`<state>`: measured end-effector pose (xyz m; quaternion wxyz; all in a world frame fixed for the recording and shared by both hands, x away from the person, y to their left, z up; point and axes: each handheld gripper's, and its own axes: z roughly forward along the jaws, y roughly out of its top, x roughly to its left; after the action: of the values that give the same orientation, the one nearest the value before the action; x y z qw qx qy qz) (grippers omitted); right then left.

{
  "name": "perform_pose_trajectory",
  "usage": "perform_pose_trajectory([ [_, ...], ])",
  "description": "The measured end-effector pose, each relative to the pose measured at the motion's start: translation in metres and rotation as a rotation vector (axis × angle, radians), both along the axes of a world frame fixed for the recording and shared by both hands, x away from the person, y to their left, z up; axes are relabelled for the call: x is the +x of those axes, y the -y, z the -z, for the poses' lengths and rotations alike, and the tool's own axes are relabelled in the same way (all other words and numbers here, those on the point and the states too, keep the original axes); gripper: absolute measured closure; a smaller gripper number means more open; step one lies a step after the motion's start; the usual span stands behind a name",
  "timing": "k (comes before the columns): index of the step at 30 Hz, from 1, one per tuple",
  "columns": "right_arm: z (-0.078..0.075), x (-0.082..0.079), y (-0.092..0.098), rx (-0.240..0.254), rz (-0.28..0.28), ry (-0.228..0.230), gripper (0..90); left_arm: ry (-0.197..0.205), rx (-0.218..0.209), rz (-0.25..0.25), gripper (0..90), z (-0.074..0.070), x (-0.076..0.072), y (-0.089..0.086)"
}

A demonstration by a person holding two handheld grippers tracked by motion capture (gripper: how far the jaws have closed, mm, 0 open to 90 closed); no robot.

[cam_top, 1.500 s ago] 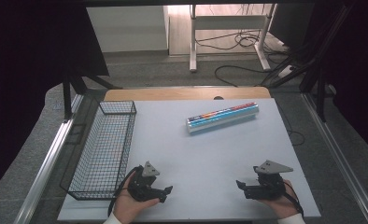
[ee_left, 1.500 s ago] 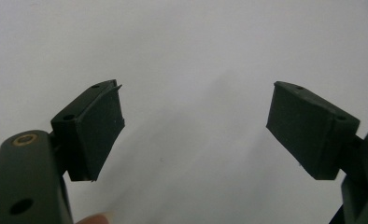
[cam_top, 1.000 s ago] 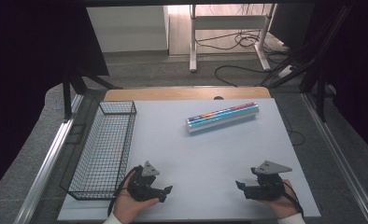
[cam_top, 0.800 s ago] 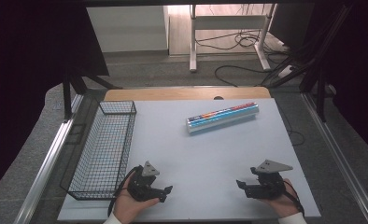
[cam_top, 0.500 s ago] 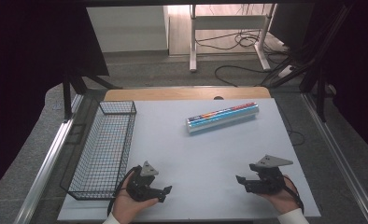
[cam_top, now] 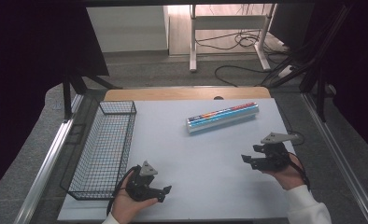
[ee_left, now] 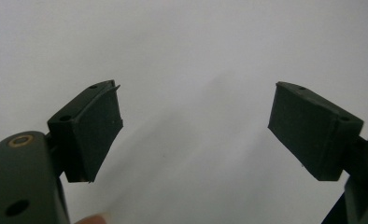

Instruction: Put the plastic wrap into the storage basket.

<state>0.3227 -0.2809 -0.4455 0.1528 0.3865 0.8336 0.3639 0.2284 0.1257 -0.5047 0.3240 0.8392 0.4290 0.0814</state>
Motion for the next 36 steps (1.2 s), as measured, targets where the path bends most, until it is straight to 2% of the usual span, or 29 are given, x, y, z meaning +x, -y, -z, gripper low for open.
perform_pose_trajectory([
  [4,-0.005,0.014,0.002,-0.004,0.018,0.009,38.8,-0.001,0.002,-0.004,16.8,0.000,0.000,-0.001],
  [15,-0.002,0.053,0.011,-0.013,0.060,-0.032,42.4,-0.004,0.008,-0.007,16.8,0.002,0.000,-0.001],
  [21,-0.006,0.081,0.017,-0.025,0.082,-0.055,52.7,-0.005,0.010,-0.011,16.8,0.002,0.001,-0.002],
  [26,-0.012,0.105,0.025,-0.056,0.118,-0.055,63.1,-0.006,0.012,-0.013,16.8,0.003,0.001,-0.002],
  [30,-0.016,0.125,0.034,-0.059,0.157,-0.043,78.5,-0.007,0.015,-0.013,16.8,0.003,0.002,-0.002],
  [33,-0.019,0.141,0.042,-0.033,0.185,-0.051,89.0,-0.010,0.011,-0.014,16.8,0.003,0.002,-0.002],
  [36,-0.020,0.157,0.046,-0.044,0.205,-0.044,89.3,-0.010,0.014,-0.013,16.8,0.004,0.002,-0.002],
])
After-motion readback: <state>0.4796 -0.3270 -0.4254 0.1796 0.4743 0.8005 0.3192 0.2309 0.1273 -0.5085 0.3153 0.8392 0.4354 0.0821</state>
